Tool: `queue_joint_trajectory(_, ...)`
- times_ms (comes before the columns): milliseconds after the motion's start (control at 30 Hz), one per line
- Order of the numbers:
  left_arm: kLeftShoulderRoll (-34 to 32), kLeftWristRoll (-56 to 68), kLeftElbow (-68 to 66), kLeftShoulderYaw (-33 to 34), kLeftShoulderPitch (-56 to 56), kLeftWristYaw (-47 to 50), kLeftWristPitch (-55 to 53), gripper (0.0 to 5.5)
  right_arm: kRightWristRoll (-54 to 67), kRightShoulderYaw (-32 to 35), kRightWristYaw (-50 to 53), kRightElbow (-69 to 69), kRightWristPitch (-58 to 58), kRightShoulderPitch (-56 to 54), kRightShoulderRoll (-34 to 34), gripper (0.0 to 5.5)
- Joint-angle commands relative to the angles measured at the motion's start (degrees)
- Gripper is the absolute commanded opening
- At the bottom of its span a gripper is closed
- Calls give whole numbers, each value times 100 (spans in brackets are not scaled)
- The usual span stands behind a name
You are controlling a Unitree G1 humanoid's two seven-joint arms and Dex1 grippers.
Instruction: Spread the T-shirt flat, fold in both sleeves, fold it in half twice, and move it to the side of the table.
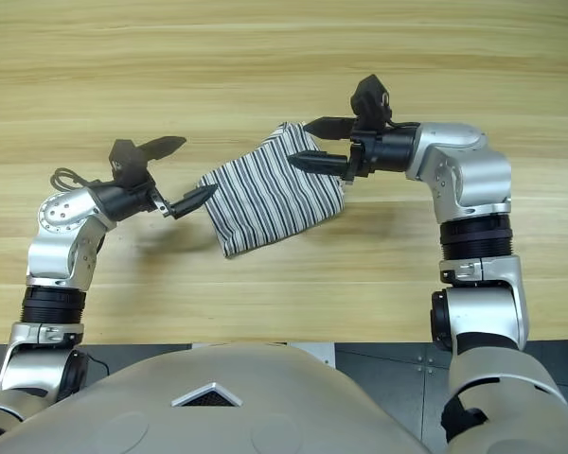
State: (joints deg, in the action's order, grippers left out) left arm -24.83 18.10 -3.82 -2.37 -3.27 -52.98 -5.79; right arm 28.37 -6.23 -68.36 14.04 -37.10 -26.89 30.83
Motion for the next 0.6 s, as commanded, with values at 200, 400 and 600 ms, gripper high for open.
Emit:
queue_joint_trajectory(200,28,1022,1098,963,175,446,-332,550,-1367,-1086,1448,-832,955,470,-792,420)
queue_joint_trajectory(400,282,1302,1432,1545,109,1537,-570,550,-1969,-1644,1880,-606,1459,765,-1196,420)
queue_joint_trajectory(600,373,1464,1664,1928,24,2275,-690,550,-3258,-1743,3346,1870,2020,163,-1236,420)
